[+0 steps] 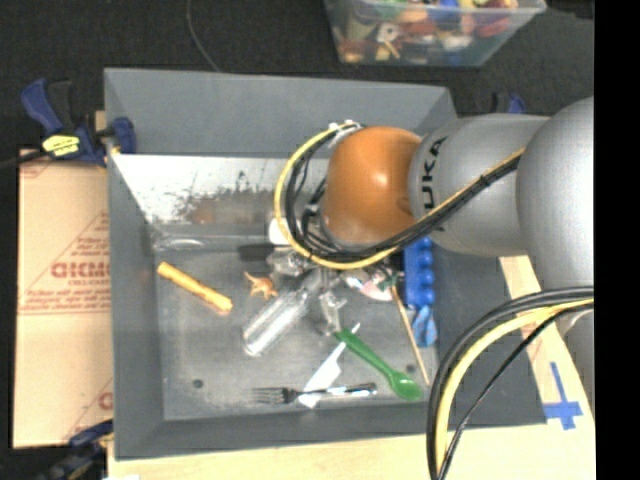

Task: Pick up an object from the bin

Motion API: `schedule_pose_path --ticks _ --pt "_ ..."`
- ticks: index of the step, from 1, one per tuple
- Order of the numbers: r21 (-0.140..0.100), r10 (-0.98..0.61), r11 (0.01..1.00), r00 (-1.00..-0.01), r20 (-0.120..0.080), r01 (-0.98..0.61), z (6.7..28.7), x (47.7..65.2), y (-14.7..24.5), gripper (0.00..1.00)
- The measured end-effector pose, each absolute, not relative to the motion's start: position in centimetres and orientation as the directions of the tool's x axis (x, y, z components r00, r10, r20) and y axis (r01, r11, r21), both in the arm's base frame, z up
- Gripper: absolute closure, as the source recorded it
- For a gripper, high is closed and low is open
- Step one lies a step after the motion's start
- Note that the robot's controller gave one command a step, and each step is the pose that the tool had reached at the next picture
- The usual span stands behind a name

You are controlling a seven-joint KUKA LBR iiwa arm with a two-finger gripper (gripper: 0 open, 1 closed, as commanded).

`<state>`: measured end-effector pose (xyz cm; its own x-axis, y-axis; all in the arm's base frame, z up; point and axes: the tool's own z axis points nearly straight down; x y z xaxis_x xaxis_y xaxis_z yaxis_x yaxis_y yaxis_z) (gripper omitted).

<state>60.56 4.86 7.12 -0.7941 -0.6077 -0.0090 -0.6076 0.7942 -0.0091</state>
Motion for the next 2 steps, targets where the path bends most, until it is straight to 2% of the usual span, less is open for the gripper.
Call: schedule_pose_path --ticks 1,2 --pt "-0.008 -0.504 0.864 -0.864 -0.019 -0.504 7.21 61.07 5.37 0.0" --pt "-0.009 -0.569 0.822 -0.822 -0.012 -0.569 7.13 60.75 4.94 1.0"
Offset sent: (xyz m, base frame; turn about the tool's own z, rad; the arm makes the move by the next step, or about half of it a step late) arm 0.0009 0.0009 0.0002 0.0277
